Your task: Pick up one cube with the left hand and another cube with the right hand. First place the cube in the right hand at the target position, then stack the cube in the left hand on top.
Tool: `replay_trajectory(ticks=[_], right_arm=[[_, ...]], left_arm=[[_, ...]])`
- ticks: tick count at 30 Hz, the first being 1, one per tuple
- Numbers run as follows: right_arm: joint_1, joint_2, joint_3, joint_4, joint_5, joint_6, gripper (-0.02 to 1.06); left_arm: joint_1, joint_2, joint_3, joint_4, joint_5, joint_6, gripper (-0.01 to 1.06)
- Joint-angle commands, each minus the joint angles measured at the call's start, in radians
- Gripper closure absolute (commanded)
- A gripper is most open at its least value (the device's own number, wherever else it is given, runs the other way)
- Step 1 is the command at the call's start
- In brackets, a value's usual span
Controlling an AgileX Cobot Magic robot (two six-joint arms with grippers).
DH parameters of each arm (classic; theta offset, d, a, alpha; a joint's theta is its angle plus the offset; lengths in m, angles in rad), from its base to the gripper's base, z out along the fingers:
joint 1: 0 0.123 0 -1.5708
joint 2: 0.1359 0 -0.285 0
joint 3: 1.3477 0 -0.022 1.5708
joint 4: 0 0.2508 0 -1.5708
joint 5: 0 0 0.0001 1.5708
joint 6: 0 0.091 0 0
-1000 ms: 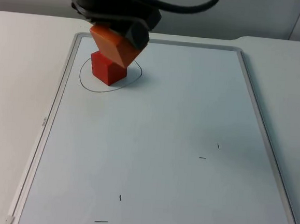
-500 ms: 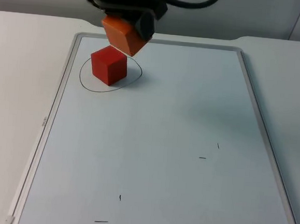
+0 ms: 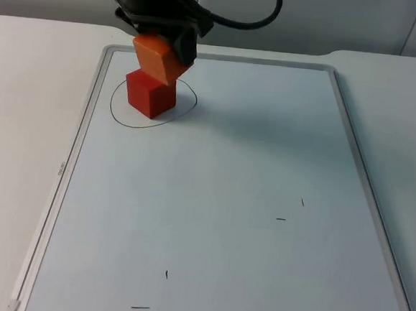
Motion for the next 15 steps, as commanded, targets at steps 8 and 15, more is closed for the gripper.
replay_trajectory(ticks=[8,15], right_arm=[[0.003,0.001,0.004,0.016,0.007,-0.002,0.33],[0.003,0.001,0.004,0.031,0.009,-0.006,0.33]], left_arm=[[0.039,0.034,-0.064,0.033,0.058,-0.001,0.95],[0.058,0.035,-0.064,-0.018,0.058,0.012,0.99]])
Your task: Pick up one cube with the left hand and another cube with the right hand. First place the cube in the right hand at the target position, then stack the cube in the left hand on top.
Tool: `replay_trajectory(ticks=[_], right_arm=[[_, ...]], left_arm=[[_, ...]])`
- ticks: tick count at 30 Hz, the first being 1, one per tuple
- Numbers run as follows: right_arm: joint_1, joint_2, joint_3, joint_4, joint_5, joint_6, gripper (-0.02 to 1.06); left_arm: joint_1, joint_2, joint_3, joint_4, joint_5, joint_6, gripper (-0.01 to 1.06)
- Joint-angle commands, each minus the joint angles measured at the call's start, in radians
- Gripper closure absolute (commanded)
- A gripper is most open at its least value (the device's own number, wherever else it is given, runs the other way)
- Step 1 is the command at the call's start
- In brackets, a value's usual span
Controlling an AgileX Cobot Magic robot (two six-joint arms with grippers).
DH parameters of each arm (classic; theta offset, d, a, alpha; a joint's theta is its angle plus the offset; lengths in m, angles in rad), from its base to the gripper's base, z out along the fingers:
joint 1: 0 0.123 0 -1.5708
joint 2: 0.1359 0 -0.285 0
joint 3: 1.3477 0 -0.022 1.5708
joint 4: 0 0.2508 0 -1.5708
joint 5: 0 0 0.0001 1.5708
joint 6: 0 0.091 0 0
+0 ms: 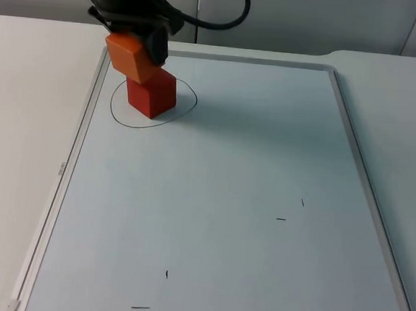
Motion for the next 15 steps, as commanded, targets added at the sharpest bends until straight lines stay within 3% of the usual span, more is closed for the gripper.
replay_trajectory(ticks=[1,15], right_arm=[[0.003,0.001,0.004,0.009,0.003,-0.008,0.33],[0.003,0.001,0.004,0.009,0.019,-0.008,0.33]], left_arm=[[-0.004,-0.001,-0.012,-0.04,0.0,0.016,0.99],[-0.008,0.033,-0.012,-0.069,-0.036,0.018,0.99]])
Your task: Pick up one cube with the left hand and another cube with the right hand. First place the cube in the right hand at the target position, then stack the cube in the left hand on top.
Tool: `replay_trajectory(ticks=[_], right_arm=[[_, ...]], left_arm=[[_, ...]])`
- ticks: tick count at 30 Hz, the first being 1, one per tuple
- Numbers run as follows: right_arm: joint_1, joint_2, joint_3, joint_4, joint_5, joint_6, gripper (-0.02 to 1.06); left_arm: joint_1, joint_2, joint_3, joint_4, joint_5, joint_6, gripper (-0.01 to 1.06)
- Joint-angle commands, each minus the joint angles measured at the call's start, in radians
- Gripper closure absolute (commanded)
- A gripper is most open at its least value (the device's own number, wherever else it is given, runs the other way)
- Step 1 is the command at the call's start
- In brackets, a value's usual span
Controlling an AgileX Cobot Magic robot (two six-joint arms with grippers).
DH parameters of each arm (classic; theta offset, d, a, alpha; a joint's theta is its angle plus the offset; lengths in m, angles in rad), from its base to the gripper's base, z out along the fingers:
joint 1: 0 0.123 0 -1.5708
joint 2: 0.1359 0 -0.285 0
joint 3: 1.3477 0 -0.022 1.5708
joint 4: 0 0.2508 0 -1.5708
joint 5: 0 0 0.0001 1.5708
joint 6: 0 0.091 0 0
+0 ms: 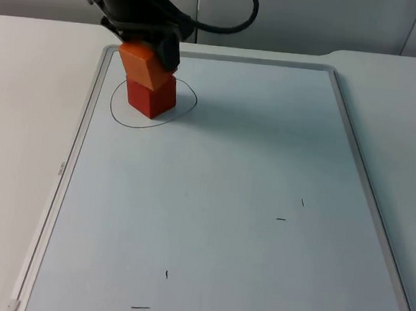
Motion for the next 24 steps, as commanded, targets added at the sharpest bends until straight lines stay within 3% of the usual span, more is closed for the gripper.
replay_trajectory(ticks=[1,9,13,17,18,21,24], right_arm=[[0.003,0.001,0.004,0.009,-0.001,-0.006,0.33],[0.003,0.001,0.004,0.007,0.008,-0.006,0.33],[0.003,0.001,0.004,0.007,0.014,-0.008,0.33],[0.003,0.001,0.004,0.007,0.012,-0.008,0.33],[0.003,0.001,0.004,0.007,0.012,-0.008,0.33],[0.003,0.001,0.004,0.003,0.006,-0.008,0.33],[0.003,0.001,0.004,0.004,0.001,-0.008,0.33]], left_arm=[[-0.006,0.004,-0.01,-0.012,-0.011,-0.005,0.99],[-0.006,0.008,-0.01,-0.005,-0.039,-0.005,0.99],[-0.006,0.008,-0.01,-0.012,-0.05,-0.005,0.9],[-0.006,0.008,-0.01,-0.012,-0.054,-0.005,0.59],[-0.006,0.008,-0.01,-0.012,-0.054,-0.005,0.59],[-0.006,0.008,-0.01,-0.012,-0.059,-0.005,0.29],[-0.006,0.006,-0.01,-0.012,-0.053,-0.005,0.23]])
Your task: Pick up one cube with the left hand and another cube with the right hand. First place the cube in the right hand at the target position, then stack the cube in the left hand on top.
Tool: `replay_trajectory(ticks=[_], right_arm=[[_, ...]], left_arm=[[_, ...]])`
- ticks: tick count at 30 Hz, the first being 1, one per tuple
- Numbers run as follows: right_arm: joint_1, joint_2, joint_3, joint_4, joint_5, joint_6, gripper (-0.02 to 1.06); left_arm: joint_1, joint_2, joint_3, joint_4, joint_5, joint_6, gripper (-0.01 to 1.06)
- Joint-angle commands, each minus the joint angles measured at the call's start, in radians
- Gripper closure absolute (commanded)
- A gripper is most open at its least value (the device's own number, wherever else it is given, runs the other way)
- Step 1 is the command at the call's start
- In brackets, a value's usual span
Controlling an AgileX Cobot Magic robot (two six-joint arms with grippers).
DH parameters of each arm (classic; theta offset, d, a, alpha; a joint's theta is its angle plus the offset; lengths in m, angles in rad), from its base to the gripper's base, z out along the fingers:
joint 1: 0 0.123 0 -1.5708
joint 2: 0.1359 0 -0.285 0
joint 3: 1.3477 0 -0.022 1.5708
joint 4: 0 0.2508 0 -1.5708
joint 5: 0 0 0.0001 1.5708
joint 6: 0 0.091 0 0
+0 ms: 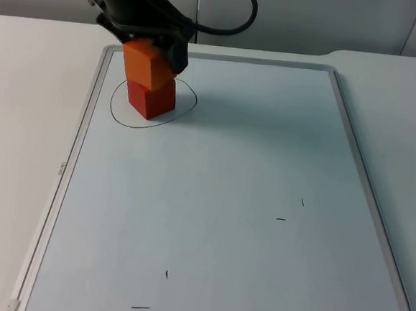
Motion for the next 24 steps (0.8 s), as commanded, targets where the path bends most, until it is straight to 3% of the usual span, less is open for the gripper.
replay_trajectory(ticks=[1,7,11,13,15,24], right_arm=[[0.003,0.001,0.004,0.004,-0.014,-0.007,0.33],[0.003,0.001,0.004,-0.001,-0.02,-0.009,0.33],[0.003,0.001,0.004,-0.001,-0.034,-0.017,0.33],[0.003,0.001,0.004,-0.001,-0.039,-0.024,0.33],[0.003,0.001,0.004,0.001,-0.061,-0.029,0.33],[0.003,0.001,0.004,0.001,-0.096,-0.032,0.33]], left_arm=[[-0.006,0.0,-0.01,-0.011,-0.002,-0.005,0.22],[-0.006,-0.006,-0.057,-0.02,0.058,-0.007,0.22],[-0.006,-0.006,-0.217,-0.089,0.222,-0.01,0.22],[-0.006,-0.006,-0.268,-0.111,0.254,-0.014,0.22],[-0.009,-0.031,-0.349,-0.186,0.254,-0.022,0.22],[-0.066,-0.219,-0.356,-0.215,0.254,-0.018,0.22]])
